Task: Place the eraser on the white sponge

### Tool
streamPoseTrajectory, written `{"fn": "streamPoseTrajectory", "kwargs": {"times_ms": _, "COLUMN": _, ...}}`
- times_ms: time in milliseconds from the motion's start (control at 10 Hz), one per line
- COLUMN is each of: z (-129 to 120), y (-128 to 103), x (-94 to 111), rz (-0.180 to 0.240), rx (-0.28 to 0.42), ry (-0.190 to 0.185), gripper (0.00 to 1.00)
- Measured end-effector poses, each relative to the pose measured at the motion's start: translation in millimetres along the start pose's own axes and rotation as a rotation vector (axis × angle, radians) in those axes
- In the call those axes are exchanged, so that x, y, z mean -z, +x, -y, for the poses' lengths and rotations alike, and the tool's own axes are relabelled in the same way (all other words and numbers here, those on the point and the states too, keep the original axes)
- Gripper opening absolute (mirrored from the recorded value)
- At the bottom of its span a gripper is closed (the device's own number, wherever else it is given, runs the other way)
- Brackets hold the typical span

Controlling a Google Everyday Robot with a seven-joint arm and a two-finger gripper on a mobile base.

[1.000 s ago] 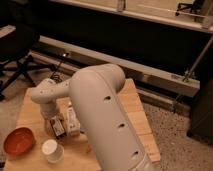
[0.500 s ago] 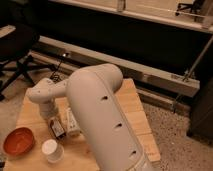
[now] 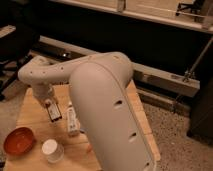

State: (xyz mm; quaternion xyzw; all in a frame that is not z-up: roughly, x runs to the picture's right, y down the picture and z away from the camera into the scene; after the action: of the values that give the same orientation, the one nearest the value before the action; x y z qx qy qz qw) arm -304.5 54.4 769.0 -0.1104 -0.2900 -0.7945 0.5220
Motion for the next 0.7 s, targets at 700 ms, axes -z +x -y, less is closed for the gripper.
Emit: {"fn": "streamPoseTrajectory", "kwargs": {"times_ms": 700, "z": -137.7, "y": -22.6, "x": 47.5, "rz": -0.167, "rx": -0.253, "ry": 0.153, "gripper": 0.00}}
